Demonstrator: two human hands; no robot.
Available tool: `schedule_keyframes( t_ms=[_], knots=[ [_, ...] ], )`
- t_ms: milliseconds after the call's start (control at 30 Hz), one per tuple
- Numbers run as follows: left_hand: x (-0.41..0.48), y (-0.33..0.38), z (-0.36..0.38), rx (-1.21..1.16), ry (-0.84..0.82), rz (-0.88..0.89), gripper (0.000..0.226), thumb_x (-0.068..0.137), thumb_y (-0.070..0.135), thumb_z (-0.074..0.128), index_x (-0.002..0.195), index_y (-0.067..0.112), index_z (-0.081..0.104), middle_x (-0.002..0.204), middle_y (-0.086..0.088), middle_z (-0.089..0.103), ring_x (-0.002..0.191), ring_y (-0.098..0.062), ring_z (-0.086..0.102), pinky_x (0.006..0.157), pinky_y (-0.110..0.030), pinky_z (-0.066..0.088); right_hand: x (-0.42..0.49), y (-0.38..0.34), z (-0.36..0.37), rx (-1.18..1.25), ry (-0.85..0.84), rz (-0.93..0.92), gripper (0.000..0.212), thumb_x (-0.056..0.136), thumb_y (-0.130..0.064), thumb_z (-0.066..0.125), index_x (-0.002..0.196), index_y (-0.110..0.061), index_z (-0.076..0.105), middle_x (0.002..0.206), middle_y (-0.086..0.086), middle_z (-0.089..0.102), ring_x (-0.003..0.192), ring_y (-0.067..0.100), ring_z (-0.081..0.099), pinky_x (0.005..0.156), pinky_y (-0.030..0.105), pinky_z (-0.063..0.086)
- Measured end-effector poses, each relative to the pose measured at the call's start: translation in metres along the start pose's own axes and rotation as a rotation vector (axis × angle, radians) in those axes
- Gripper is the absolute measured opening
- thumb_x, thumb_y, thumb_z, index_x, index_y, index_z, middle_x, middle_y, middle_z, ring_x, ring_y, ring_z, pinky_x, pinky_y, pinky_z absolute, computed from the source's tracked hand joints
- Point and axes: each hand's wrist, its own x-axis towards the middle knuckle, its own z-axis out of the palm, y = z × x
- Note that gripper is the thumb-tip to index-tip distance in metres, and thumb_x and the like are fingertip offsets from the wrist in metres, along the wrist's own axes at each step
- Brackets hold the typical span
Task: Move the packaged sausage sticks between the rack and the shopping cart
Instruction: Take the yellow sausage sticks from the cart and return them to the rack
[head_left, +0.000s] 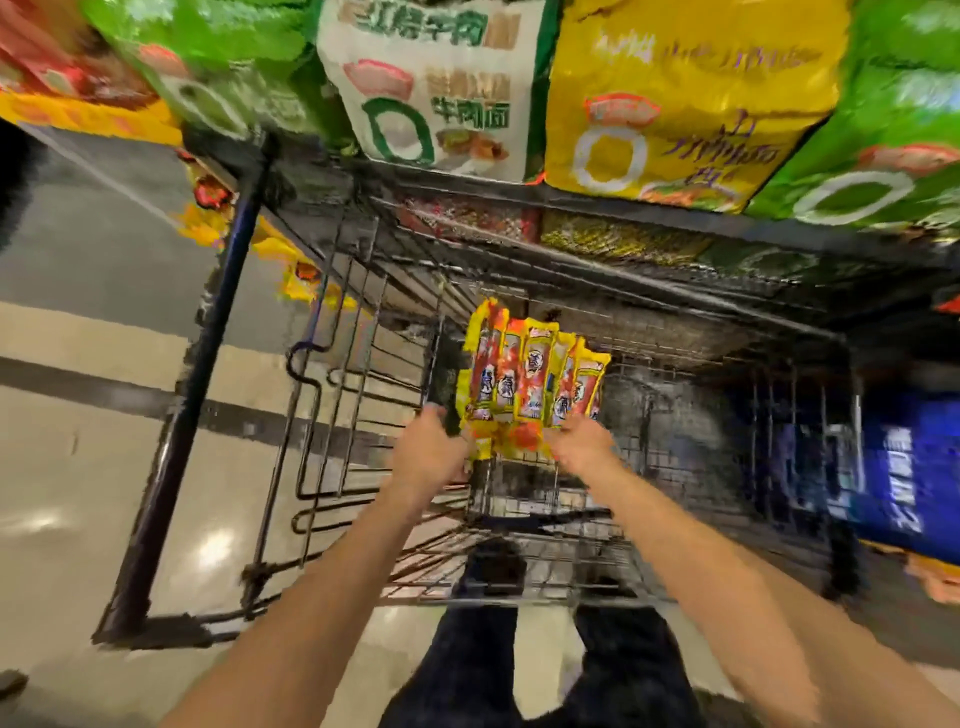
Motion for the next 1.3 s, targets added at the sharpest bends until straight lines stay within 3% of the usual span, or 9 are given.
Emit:
schedule_keyframes(
  t_ms=[133, 300, 500, 633, 800, 967, 1067, 1167, 1300],
  knots=[
    [0.058, -0.007, 0.034, 0.307, -0.135, 0.013, 0.053, 0.086, 0.053, 0.06, 0.119, 0.013, 0.049, 0.117, -0.013, 0.063, 0.11, -0.034, 0.06, 0.087, -0.037, 0.047, 0.036, -0.016, 0.025, -0.067, 0.046, 0.066, 0.057, 0.091, -0.05, 0.057, 0.131, -0.008, 0.054, 0.129, 0.012, 0.059, 0.118, 0.03, 0.057, 0.097, 0.031, 0.047],
    [0.102, -0.011, 0.071, 0.394, -0.056, 0.066, 0.054, 0.087, 0.046, 0.059, 0.127, 0.015, 0.038, 0.125, -0.009, 0.048, 0.104, -0.032, 0.063, 0.078, -0.041, 0.051, 0.083, -0.019, 0.053, 0.185, 0.052, 0.237, 0.071, 0.093, -0.048, 0.057, 0.147, -0.01, 0.034, 0.148, 0.012, 0.042, 0.129, 0.03, 0.05, 0.096, 0.035, 0.046],
    [0.144, -0.002, 0.087, 0.467, -0.009, -0.019, 0.065, 0.093, 0.04, 0.055, 0.142, 0.008, 0.027, 0.139, -0.012, 0.038, 0.109, -0.03, 0.061, 0.073, -0.037, 0.047, 0.112, -0.02, 0.068, 0.284, 0.095, 0.233, 0.058, 0.089, -0.047, 0.064, 0.132, -0.011, 0.048, 0.085, -0.005, 0.05, 0.069, 0.012, 0.05, 0.052, 0.019, 0.039],
    [0.154, 0.006, 0.084, 0.481, -0.045, -0.06, 0.061, 0.09, 0.05, 0.057, 0.13, 0.007, 0.041, 0.131, -0.012, 0.045, 0.111, -0.031, 0.06, 0.075, -0.037, 0.047, 0.117, -0.021, 0.074, 0.366, 0.06, 0.234, 0.061, 0.086, -0.046, 0.069, 0.132, -0.012, 0.049, 0.12, 0.007, 0.061, 0.098, 0.022, 0.058, 0.075, 0.026, 0.045],
    [0.147, 0.001, 0.07, 0.196, -0.08, -0.144, 0.072, 0.082, 0.054, 0.064, 0.13, 0.006, 0.038, 0.126, -0.012, 0.054, 0.114, -0.034, 0.059, 0.09, -0.04, 0.049, 0.099, -0.02, 0.073, 0.52, 0.015, 0.262, 0.071, 0.083, -0.05, 0.068, 0.14, -0.015, 0.047, 0.126, 0.009, 0.063, 0.108, 0.026, 0.064, 0.092, 0.037, 0.055],
    [0.119, -0.002, 0.029, -0.511, -0.268, -0.398, 0.039, 0.091, 0.043, 0.058, 0.108, 0.008, 0.059, 0.086, -0.009, 0.069, 0.078, -0.024, 0.068, 0.077, -0.041, 0.059, 0.043, -0.011, 0.045, 0.769, -0.049, 0.262, 0.047, 0.087, -0.03, 0.067, 0.128, -0.01, 0.054, 0.106, 0.007, 0.065, 0.086, 0.02, 0.068, 0.058, 0.025, 0.058],
    [0.082, -0.004, 0.001, -0.524, -0.338, -0.327, 0.042, 0.09, 0.048, 0.056, 0.108, 0.011, 0.06, 0.097, -0.01, 0.065, 0.09, -0.025, 0.065, 0.084, -0.044, 0.057, -0.002, 0.008, 0.025, 0.866, -0.061, 0.231, 0.059, 0.077, -0.041, 0.068, 0.128, -0.017, 0.054, 0.118, 0.01, 0.063, 0.086, 0.022, 0.071, 0.063, 0.03, 0.06],
    [0.039, -0.018, -0.021, -0.43, -0.363, -0.215, 0.039, 0.086, 0.053, 0.06, 0.1, 0.018, 0.063, 0.106, -0.013, 0.068, 0.098, -0.031, 0.066, 0.088, -0.05, 0.056, -0.053, 0.045, 0.026, 0.937, -0.03, 0.236, 0.062, 0.061, -0.052, 0.068, 0.111, -0.016, 0.061, 0.094, 0.009, 0.07, 0.075, 0.024, 0.072, 0.067, 0.039, 0.061],
    [-0.021, -0.005, -0.037, -0.422, -0.444, -0.133, 0.048, 0.087, 0.054, 0.062, 0.103, 0.009, 0.067, 0.085, -0.009, 0.074, 0.069, -0.019, 0.065, 0.062, -0.029, 0.052, -0.129, 0.076, 0.02, 1.145, 0.05, 0.229, 0.031, 0.079, -0.032, 0.078, 0.099, -0.013, 0.062, 0.078, 0.01, 0.067, 0.065, 0.025, 0.065, 0.056, 0.033, 0.054]
  ],
)
